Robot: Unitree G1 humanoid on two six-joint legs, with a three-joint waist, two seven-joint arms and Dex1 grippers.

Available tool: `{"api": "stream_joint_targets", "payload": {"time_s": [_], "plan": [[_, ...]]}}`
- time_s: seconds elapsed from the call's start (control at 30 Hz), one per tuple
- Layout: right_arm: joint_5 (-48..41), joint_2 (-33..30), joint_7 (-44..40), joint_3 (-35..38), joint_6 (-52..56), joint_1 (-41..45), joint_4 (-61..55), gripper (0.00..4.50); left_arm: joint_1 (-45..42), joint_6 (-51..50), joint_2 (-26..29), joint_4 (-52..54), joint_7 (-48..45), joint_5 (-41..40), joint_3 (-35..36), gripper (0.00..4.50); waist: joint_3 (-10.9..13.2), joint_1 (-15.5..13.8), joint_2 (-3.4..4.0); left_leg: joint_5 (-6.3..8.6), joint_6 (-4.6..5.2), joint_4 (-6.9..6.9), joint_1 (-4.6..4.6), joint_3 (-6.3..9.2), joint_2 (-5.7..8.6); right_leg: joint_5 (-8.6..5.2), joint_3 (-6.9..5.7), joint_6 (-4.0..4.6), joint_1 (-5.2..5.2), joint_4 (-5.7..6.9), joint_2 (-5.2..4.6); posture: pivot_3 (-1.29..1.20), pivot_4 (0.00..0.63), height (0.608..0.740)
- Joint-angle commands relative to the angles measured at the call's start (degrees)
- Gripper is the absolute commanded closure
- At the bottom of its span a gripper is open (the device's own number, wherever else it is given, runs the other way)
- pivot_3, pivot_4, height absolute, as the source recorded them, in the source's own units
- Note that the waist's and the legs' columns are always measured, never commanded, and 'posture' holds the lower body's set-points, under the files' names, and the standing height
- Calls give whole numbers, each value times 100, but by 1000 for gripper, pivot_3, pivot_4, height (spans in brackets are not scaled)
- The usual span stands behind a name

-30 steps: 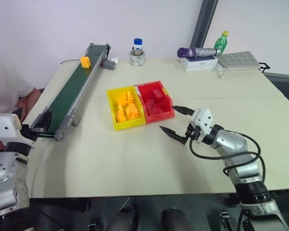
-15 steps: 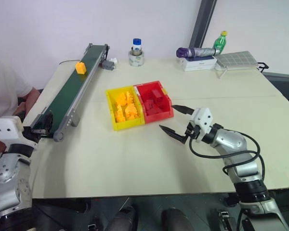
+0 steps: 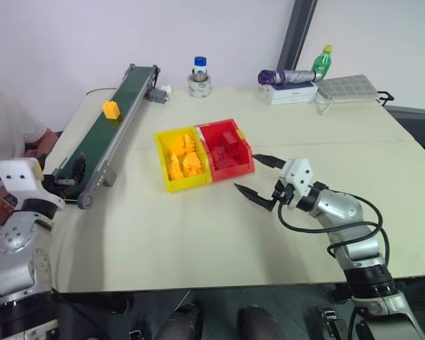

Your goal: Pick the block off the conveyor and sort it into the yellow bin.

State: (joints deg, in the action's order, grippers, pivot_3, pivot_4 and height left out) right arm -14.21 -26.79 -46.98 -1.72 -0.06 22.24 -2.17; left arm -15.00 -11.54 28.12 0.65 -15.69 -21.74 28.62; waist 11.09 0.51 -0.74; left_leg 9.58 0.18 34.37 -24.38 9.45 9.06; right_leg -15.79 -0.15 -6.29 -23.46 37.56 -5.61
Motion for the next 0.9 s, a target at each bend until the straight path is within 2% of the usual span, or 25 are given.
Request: {"api": "stream_joint_targets", "payload": {"time_s": [0.03,0.2,0.4,0.67,0.9], "plan": [[-28,41,48,24,-88,49,-196,0,-465,-362,272,-152,309,290,-199,30,-1,-7,-1,0,0,1,0,0,0,0,0,0,1,0,0,0,150,740],[-13,79,79,-1,-71,67,-202,0,-1602,-918,479,-1125,392,320,-446,30,-2,-2,-3,-4,0,5,0,2,0,4,-1,-3,1,1,3,0,150,740],[19,95,121,3,-78,39,-233,0,-2594,-690,671,-2528,196,732,-895,30,-2,33,-3,-10,6,3,0,0,1,5,-1,-6,-1,3,3,0,150,740],[35,48,212,45,-60,-136,-378,0,-3180,-29,740,-3857,-44,1102,-1205,30,-2,21,-4,-11,6,3,0,1,1,8,-1,-7,-3,8,2,0,150,740],[28,20,254,56,-19,-179,-459,0,-3320,205,695,-4278,-114,1076,-1137,30,-2,26,-4,-13,4,5,-1,2,1,12,-1,-8,-4,10,3,0,150,740]]}}
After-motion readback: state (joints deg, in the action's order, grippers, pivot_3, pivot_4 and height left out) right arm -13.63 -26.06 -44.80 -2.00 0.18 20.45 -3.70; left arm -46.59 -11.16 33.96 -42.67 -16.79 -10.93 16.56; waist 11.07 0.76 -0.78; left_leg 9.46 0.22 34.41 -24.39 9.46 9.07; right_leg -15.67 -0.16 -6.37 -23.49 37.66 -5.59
